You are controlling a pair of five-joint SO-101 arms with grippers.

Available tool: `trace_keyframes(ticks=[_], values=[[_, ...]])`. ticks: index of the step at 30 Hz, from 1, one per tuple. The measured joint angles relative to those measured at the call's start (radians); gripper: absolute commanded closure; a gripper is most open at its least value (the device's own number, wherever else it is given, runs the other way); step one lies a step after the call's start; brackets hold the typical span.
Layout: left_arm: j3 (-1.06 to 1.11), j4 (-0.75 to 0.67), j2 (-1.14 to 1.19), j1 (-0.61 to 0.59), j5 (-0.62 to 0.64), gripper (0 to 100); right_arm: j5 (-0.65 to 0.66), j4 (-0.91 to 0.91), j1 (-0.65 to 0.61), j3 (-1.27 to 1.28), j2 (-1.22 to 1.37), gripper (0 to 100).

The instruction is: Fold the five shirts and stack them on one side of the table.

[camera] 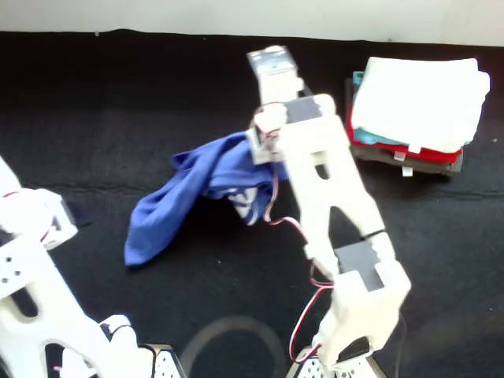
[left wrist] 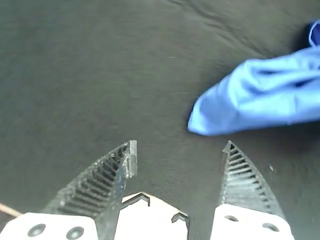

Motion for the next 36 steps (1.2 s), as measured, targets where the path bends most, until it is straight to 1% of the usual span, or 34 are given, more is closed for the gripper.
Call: trace_keyframes(ticks=[4, 11, 15, 19, 22, 24, 25, 27, 30, 33, 36], values=[[0.014, -0.035, 0.0, 0.147, 0.058, 73, 0.04, 0.055, 0.011, 0.0, -0.041, 99.2], [0.166, -0.21, 0.0, 0.327, 0.196, 73, 0.068, 0.075, 0.043, 0.0, -0.046, 99.2], [0.315, -0.321, 0.0, 0.4, 0.215, 73, 0.069, 0.075, 0.077, 0.0, -0.046, 99.2], [0.5, -0.502, 0.0, 0.436, 0.218, 73, 0.069, 0.075, 0.084, 0.0, -0.046, 98.5], [0.614, -0.652, 0.0, 0.468, 0.222, 73, 0.069, 0.084, 0.084, 0.0, -0.046, 89.9], [0.652, -0.71, 0.018, 0.488, 0.222, 73, 0.069, 0.117, 0.084, 0.0, -0.046, 83.0], [0.655, -0.726, 0.04, 0.489, 0.221, 73, 0.069, 0.135, 0.084, 0.0, -0.046, 80.4], [0.654, -0.74, 0.091, 0.476, 0.222, 73, 0.069, 0.166, 0.084, 0.0, -0.052, 79.3], [0.598, -0.735, 0.153, 0.402, 0.221, 73, 0.069, 0.189, 0.084, 0.0, -0.089, 79.3], [0.502, -0.64, 0.184, 0.315, 0.222, 73, 0.069, 0.192, 0.084, 0.0, -0.143, 79.3], [0.396, -0.476, 0.186, 0.199, 0.221, 73, 0.069, 0.199, 0.066, 0.0, -0.195, 79.0]])
